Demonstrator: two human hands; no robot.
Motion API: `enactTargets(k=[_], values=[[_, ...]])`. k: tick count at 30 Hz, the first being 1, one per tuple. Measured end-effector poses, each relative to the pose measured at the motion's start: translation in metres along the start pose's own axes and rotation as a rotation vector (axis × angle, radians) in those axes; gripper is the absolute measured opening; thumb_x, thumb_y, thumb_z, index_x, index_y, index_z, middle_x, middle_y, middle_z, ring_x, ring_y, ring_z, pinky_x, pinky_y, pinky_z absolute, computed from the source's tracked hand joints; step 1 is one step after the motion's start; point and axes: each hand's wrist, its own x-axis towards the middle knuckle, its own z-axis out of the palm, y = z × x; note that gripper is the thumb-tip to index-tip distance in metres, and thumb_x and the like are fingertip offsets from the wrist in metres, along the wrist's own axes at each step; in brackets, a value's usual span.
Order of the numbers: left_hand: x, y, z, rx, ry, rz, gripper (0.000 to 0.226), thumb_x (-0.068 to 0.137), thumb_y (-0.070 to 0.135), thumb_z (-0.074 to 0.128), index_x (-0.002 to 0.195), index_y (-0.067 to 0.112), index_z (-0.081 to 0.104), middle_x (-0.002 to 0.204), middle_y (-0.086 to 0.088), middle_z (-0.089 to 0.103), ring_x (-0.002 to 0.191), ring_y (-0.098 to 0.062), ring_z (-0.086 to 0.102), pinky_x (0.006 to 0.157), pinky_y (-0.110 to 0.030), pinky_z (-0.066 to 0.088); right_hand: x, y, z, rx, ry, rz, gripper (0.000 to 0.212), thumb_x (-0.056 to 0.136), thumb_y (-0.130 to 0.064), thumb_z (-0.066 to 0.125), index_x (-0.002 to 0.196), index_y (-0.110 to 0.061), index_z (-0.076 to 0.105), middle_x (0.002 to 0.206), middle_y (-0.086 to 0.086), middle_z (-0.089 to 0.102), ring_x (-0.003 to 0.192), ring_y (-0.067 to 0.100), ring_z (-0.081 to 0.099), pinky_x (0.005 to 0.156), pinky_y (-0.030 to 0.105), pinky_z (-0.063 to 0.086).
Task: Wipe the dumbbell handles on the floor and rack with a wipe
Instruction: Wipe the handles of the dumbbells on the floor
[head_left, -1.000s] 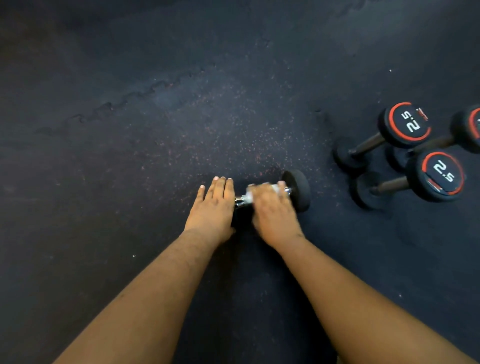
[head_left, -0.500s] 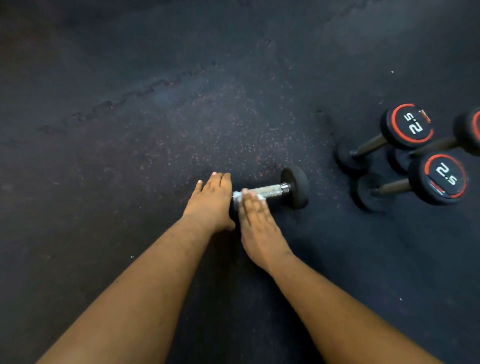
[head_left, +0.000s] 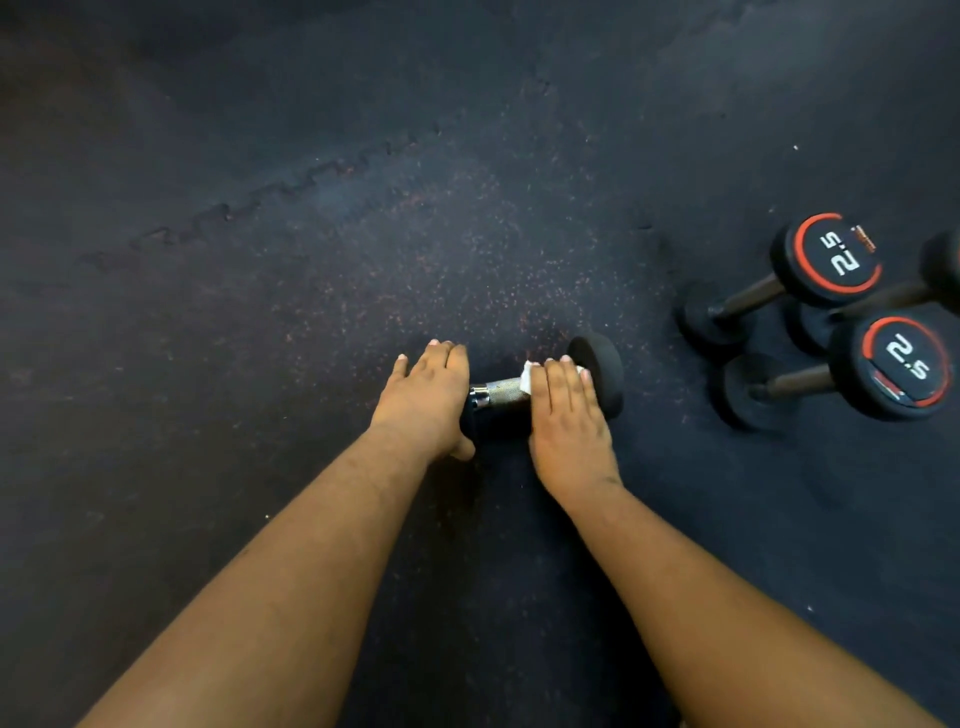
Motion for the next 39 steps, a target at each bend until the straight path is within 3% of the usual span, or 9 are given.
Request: enactTargets(k=[4,7,9,13,20,24,30,34,39], values=[[-0.004,0.003,0.005,0.036,0.029,-0.003,0.13,0.065,0.038,0.09,0.159,0.009,0.005,0.169,-0.01,0.01,0.157,-0.022,0.002,0.127,-0.051,0.01,0.031,-0.023,-0.019,0.09,-0.096,-0.195,0.055,0.08,-0.033,0.067,0.127,-0.01,0.052,0.121,0.01,0.057,0.119,0.031,0.052,0.121,0.046,0.025],[-0.007,0.003,0.008,0.032,0.042,0.006,0.129,0.067,0.036,0.09,0.16,0.008,0.005,0.168,-0.01,0.01,0.157,-0.023,0.002,0.127,-0.052,0.01,0.054,-0.016,-0.035,0.172,-0.221,-0.372,0.039,0.086,-0.03,0.066,0.12,-0.014,0.057,0.116,0.006,0.061,0.109,0.027,0.059,0.104,0.04,0.042],[-0.009,0.003,0.009,0.028,0.057,0.01,0.129,0.067,0.038,0.09,0.16,0.008,0.005,0.168,-0.01,0.011,0.157,-0.023,0.003,0.127,-0.051,0.011,0.05,0.0,-0.034,0.157,-0.23,-0.352,0.036,0.091,-0.03,0.062,0.123,-0.017,0.057,0.117,0.004,0.061,0.11,0.026,0.059,0.102,0.042,0.044],[-0.01,0.002,0.013,0.022,0.084,0.019,0.131,0.066,0.038,0.091,0.16,0.009,0.005,0.168,-0.01,0.011,0.157,-0.023,0.003,0.127,-0.049,0.01,0.013,0.0,-0.018,0.051,-0.039,-0.116,0.048,0.091,-0.011,0.044,0.139,-0.009,0.046,0.129,0.011,0.053,0.126,0.032,0.05,0.12,0.051,0.028],[-0.012,0.004,0.016,-0.06,0.141,0.04,0.128,0.065,0.036,0.092,0.159,0.008,0.01,0.166,-0.01,0.018,0.157,-0.023,0.009,0.128,-0.042,0.009,0.012,-0.022,-0.01,0.127,0.047,-0.344,0.059,0.09,-0.012,0.029,0.145,-0.003,0.048,0.147,0.014,0.053,0.138,0.03,0.048,0.12,0.047,0.032],[-0.019,0.002,0.013,-0.172,0.145,0.038,0.124,0.063,0.032,0.091,0.159,0.011,0.015,0.164,-0.007,0.022,0.154,-0.024,0.018,0.127,-0.036,0.008,-0.005,0.009,-0.007,0.181,0.082,-0.207,0.063,0.09,-0.004,0.023,0.15,-0.007,0.045,0.151,0.013,0.049,0.142,0.029,0.044,0.118,0.045,0.034],[-0.024,0.014,-0.023,-0.319,0.157,0.092,0.121,0.055,0.039,0.09,0.156,0.021,0.026,0.159,0.002,0.029,0.148,-0.019,0.025,0.118,-0.034,0.033,-0.009,0.01,-0.026,0.626,0.137,0.002,0.057,0.096,0.007,0.049,0.149,-0.013,0.047,0.156,0.006,0.042,0.148,0.021,0.035,0.122,0.031,0.024],[-0.01,0.051,-0.075,-0.266,0.22,0.257,0.114,0.058,0.04,0.088,0.154,0.023,0.03,0.155,0.003,0.03,0.146,-0.016,0.019,0.112,-0.027,0.028,0.005,0.038,-0.061,0.833,0.267,0.15,0.055,0.095,0.008,0.049,0.144,-0.017,0.055,0.152,-0.004,0.045,0.142,0.009,0.039,0.118,0.018,0.024],[0.026,0.112,-0.114,-0.034,0.321,0.36,0.116,0.056,0.049,0.084,0.155,0.021,0.03,0.15,-0.001,0.035,0.144,-0.022,0.021,0.112,-0.038,0.038,0.011,0.088,-0.077,0.976,0.401,0.458,0.047,0.097,0.004,0.05,0.134,-0.021,0.065,0.142,0.006,0.059,0.134,0.016,0.053,0.103,-0.001,0.024]])
